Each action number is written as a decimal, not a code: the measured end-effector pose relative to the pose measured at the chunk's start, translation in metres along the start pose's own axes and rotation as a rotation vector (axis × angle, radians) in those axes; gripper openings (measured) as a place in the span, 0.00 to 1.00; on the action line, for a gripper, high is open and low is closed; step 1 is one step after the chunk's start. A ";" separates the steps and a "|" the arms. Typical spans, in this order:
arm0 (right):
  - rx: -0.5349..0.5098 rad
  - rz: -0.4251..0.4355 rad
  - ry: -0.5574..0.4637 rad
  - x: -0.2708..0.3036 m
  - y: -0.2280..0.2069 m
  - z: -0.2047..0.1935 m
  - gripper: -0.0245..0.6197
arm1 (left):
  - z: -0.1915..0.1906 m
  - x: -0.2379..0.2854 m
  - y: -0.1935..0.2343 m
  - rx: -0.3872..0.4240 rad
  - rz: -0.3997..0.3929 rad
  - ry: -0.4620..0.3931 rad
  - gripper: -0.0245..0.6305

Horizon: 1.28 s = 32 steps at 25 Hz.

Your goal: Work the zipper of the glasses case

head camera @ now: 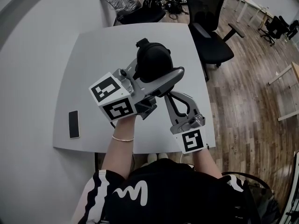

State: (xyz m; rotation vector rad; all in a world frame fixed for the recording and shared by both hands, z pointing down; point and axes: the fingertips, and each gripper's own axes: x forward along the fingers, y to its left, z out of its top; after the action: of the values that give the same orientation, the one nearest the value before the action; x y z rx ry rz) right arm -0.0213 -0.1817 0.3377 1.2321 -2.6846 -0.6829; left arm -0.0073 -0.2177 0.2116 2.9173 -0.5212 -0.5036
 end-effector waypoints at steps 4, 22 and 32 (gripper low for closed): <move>0.101 0.019 -0.020 0.006 0.012 0.003 0.05 | 0.005 -0.004 0.003 0.011 0.003 -0.004 0.47; 0.210 -0.011 -0.020 0.008 0.012 -0.009 0.05 | 0.011 -0.022 0.015 0.093 0.150 -0.077 0.47; 0.327 -0.218 -0.049 -0.004 -0.049 0.005 0.05 | -0.047 -0.086 0.057 0.152 0.521 -0.027 0.48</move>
State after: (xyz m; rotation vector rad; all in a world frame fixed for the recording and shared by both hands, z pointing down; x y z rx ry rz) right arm 0.0139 -0.2046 0.3118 1.6213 -2.8091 -0.3018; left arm -0.0849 -0.2364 0.2917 2.7413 -1.3208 -0.4413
